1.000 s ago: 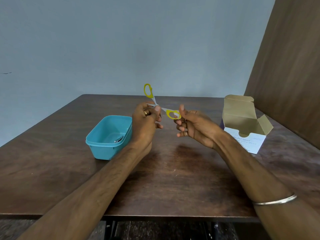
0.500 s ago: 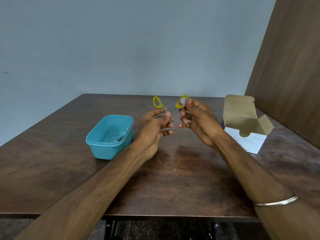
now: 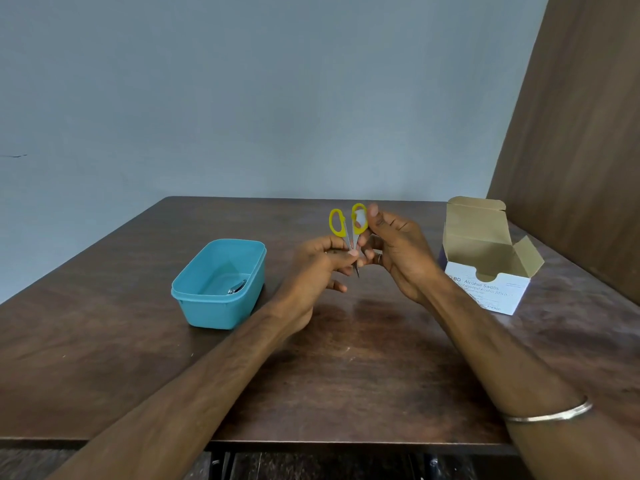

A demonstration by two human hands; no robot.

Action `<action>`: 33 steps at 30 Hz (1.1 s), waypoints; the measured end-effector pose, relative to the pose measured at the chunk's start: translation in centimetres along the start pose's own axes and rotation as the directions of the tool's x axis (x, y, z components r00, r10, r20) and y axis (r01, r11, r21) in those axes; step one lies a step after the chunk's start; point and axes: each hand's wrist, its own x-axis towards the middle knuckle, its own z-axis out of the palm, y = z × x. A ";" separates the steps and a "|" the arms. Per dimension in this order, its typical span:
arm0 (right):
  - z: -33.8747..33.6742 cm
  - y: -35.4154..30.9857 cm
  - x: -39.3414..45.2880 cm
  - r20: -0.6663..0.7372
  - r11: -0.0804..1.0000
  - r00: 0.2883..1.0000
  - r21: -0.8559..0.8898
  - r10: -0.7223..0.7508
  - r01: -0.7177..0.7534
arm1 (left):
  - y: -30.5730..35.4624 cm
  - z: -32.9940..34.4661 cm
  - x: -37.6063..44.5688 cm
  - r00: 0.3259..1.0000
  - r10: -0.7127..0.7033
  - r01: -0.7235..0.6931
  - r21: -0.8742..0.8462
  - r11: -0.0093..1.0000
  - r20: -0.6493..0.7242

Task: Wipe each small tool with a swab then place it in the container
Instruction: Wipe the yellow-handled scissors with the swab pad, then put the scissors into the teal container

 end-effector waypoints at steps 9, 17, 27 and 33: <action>0.0 0.3 0.0 -0.012 0.999 1.000 -0.051 -0.011 0.010 | 0.0 -0.3 0.0 0.998 0.013 -0.023 0.150 0.988 0.063; -1.1 0.4 0.3 -0.155 1.000 0.988 -0.008 -0.029 0.028 | 1.1 -0.1 -1.2 0.988 0.105 -0.093 0.103 0.990 -0.114; -0.6 1.3 0.3 -0.056 0.934 0.994 -0.351 -0.097 0.071 | 8.9 -7.1 -2.9 0.971 0.146 -0.060 0.399 0.915 -0.189; -0.8 1.3 0.2 -0.015 0.898 0.994 -0.431 -0.104 0.088 | 9.7 -10.9 -3.1 0.960 -0.052 0.214 0.599 0.772 -0.275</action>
